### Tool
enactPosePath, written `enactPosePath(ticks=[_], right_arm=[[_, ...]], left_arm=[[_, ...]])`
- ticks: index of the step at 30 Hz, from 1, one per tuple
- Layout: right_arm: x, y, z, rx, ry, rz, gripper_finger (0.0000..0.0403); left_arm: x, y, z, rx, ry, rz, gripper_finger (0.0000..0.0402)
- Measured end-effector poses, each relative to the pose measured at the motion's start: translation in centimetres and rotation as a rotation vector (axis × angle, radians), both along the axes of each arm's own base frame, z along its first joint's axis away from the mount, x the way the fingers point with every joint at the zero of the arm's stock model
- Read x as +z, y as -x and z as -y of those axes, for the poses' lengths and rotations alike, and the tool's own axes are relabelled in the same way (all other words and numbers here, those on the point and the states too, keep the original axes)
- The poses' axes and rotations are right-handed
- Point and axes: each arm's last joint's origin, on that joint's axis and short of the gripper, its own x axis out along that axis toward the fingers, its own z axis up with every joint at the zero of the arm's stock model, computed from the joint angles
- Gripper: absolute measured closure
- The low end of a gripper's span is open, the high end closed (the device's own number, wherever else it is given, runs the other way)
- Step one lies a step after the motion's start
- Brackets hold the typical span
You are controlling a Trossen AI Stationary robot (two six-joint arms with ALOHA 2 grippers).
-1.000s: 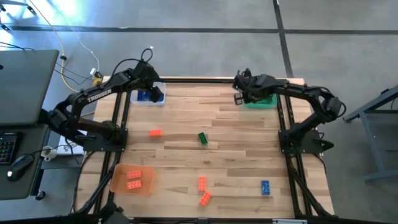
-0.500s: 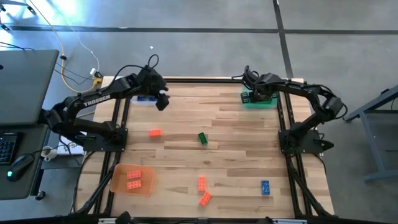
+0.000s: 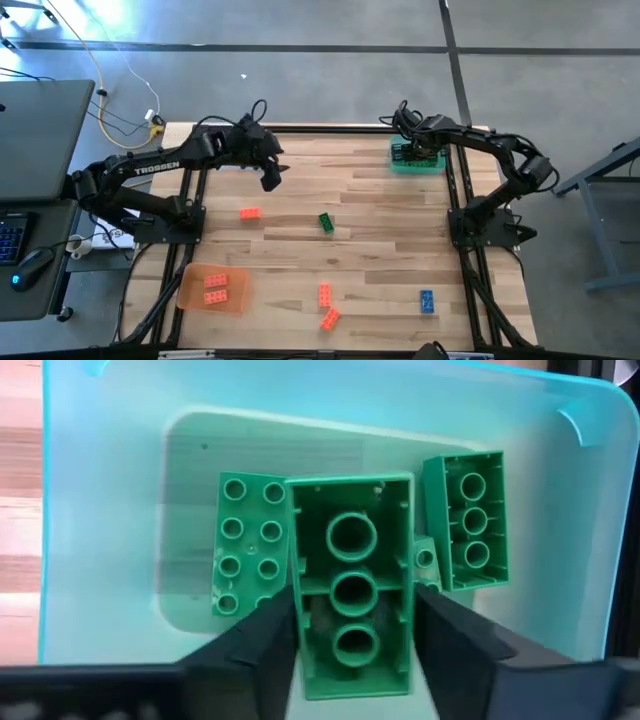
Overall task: Sort & place blocks by color
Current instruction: Put the green game piece into the green bin, then put the orange game piece into the orange bin
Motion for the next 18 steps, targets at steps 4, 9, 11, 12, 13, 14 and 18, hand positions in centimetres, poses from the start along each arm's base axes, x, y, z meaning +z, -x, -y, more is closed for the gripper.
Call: enactPosePath(ticks=[4,9,11,12,13,14,18], right_arm=[[0.0,0.0,0.0,0.018,0.001,-0.008,0.0177],[0.7,0.0,0.1,0.024,-0.012,-0.021,0.0166],[1.4,-0.1,0.1,0.026,-0.02,-0.029,0.0168],[1.8,-0.2,0.2,0.033,-0.02,-0.031,0.0169],[2.2,-0.4,0.2,0.049,-0.018,-0.031,0.0171],[2.6,-0.6,0.2,0.06,-0.013,-0.03,0.0172],[4.8,-1.8,0.2,0.132,0.042,-0.031,0.0175]], left_arm=[[0.3,-0.8,0.9,-0.048,-0.018,0.03,0.0156],[0.4,-1.6,2.2,-0.104,-0.028,0.05,0.0156],[0.5,-1.9,2.6,-0.123,-0.03,0.054,0.0156],[0.5,-2.0,2.9,-0.124,-0.026,0.057,0.0156],[0.5,-2.1,3.1,-0.118,-0.017,0.061,0.0156],[0.5,-2.1,3.3,-0.109,-0.003,0.068,0.0156],[0.5,-2.5,4.2,-0.05,0.101,0.117,0.0156]])
